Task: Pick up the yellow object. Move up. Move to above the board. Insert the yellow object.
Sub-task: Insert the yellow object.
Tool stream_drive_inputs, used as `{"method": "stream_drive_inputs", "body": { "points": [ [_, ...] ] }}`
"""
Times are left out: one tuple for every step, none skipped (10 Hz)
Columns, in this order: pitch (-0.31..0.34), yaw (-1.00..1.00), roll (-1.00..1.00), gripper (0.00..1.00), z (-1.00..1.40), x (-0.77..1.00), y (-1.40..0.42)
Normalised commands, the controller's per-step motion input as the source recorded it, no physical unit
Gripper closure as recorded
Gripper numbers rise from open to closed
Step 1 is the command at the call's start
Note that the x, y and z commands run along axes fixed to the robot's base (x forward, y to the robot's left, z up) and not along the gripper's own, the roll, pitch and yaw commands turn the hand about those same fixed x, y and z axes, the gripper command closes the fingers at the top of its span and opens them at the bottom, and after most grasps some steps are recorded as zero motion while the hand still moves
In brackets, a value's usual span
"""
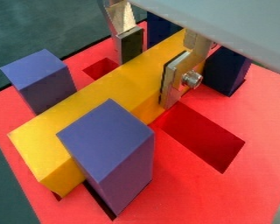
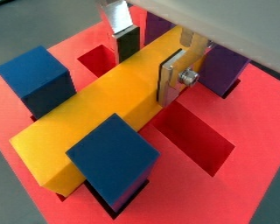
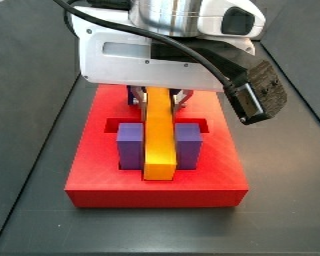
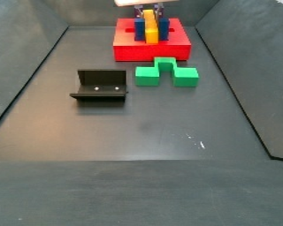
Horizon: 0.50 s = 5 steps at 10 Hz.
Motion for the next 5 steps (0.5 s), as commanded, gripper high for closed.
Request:
{"method": "stream_drive_inputs", "body": {
  "points": [
    [-0.01,0.0,0.01,1.0,-0.15,0.0,0.0],
    [-0.063,0.0,0.05,1.0,-0.3,-0.01,0.0],
    [-0.089,0.0,0.05,1.0,-0.34,-0.04,0.0],
    [-0.081,0.0,0.02,1.0,-0.29,-0.02,0.0],
    [0.0,0.0,0.0,1.0,0.0,0.0,0.0]
  ]
}}
